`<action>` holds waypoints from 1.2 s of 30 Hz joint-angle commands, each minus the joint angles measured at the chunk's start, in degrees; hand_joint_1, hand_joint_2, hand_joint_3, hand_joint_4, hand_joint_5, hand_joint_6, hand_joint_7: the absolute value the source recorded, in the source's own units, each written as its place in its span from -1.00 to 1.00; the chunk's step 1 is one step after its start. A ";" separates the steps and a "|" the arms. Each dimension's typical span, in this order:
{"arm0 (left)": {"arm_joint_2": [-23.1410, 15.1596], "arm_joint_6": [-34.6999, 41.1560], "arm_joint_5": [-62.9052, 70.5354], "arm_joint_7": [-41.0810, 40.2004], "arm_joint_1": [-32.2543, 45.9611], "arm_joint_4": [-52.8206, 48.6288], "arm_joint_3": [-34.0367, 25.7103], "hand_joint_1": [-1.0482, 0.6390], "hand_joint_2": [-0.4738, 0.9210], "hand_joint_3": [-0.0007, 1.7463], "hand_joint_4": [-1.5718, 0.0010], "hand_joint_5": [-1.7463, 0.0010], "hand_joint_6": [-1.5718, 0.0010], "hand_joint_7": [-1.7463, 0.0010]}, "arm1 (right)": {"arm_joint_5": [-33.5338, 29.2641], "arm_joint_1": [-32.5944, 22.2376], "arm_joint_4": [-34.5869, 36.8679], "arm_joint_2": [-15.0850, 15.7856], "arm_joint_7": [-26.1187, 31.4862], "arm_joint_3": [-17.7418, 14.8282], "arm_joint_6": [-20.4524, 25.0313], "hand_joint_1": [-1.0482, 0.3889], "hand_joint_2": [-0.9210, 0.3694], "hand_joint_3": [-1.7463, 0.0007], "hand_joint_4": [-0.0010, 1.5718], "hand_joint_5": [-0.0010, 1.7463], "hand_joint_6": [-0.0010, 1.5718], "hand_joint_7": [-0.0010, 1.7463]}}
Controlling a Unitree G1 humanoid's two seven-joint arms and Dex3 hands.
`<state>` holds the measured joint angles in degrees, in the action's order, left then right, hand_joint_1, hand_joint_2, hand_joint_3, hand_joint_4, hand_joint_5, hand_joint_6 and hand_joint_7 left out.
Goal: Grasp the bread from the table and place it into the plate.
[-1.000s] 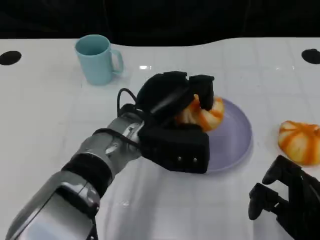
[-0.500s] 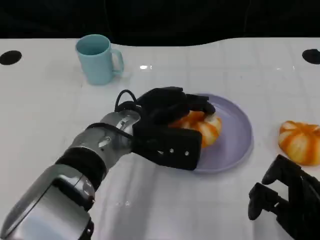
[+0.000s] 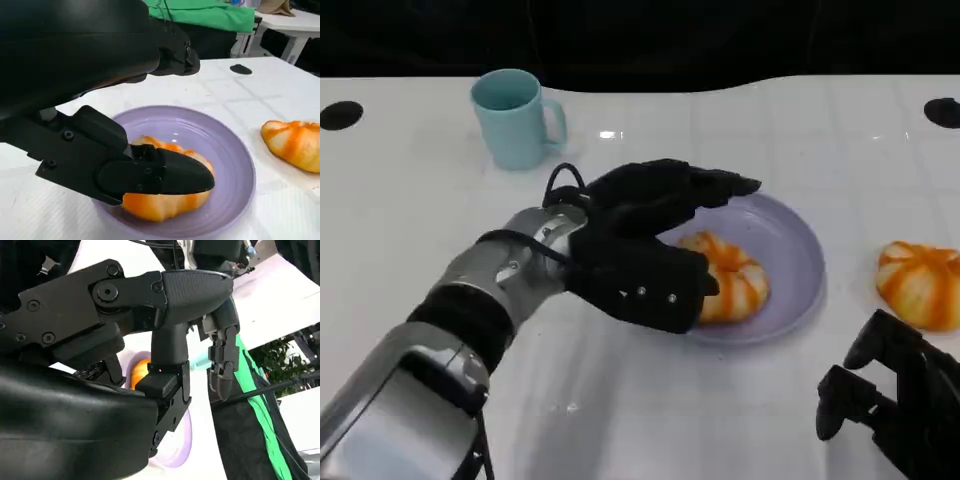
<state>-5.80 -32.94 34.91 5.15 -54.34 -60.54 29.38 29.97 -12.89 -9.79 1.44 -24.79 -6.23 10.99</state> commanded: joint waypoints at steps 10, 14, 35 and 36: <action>-6.28 -1.28 -16.57 13.97 13.62 17.19 -8.86 -0.78 1.00 -0.55 0.91 0.74 0.78 0.89 | 0.02 -0.35 -0.97 0.17 1.07 0.18 0.53 -0.36 -1.00 0.59 -0.05 1.00 -0.24 0.84; -5.51 0.56 -23.24 16.39 19.12 22.47 -12.36 -0.63 1.00 -0.65 0.84 0.67 0.74 0.89 | 0.09 -0.11 -0.17 0.03 0.65 0.30 -0.05 -0.36 -1.00 0.59 -0.05 1.00 -0.25 0.84; 6.75 21.49 -61.52 21.57 49.89 53.21 -26.39 -0.50 1.00 -0.66 0.39 -0.70 0.41 -0.32 | -0.16 -0.32 -0.49 0.00 0.65 1.09 -0.78 -0.37 -1.00 0.60 -0.07 1.00 -0.28 0.87; 7.29 23.27 -62.63 20.80 51.21 54.71 -26.83 -0.50 1.00 -0.65 0.38 -0.72 0.40 -0.35 | -0.23 -0.34 -0.52 0.02 0.71 1.08 -0.77 -0.37 -1.00 0.59 -0.07 1.00 -0.28 0.87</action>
<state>0.90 -13.03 -25.17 26.92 -5.79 -9.44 3.91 29.65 -12.89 -9.88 0.85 -23.62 -4.62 11.17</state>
